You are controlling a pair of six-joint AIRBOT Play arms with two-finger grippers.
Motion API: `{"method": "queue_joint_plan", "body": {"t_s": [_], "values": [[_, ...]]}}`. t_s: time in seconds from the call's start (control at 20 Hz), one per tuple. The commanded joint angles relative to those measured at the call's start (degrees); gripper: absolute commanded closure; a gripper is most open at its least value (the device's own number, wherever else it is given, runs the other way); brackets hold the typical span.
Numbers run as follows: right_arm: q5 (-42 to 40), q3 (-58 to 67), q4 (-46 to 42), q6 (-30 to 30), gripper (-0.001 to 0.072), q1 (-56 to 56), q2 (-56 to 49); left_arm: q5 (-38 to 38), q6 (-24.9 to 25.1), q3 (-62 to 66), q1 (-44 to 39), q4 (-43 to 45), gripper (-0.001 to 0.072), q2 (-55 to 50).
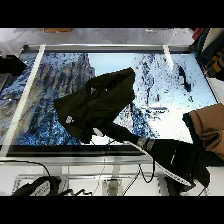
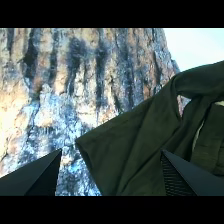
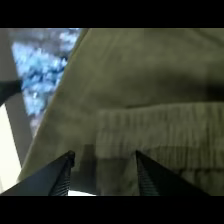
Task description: Fold the clothes and pants, and hang the long-sleeved shirts on hangers.
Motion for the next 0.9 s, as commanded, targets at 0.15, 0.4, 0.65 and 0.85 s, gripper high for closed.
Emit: {"method": "queue_joint_plan", "body": {"t_s": [0.15, 0.4, 0.65, 0.85], "values": [[-4.74, 0.02, -5.18, 6.56, 0.0391, 0.17, -1.53, 0.00, 0.00, 0.00, 0.04, -0.04, 0.0008, -1.29], [-3.43, 1.60, -7.87, 7.65, 0.0675, -1.05, -1.31, -0.02, -0.02, 0.00, 0.04, -0.02, 0.0008, -2.38], [3.96, 10.75, -10.10, 14.82, 0.0676, -9.27, 2.95, -0.26, -5.77, 0.00, 0.04, -3.06, 0.0014, -5.16], [9.20, 14.01, -10.10, 18.12, 0.0677, -22.67, 10.99, -1.70, -4.02, 0.00, 0.07, -7.34, 0.0282, -5.25]]}}
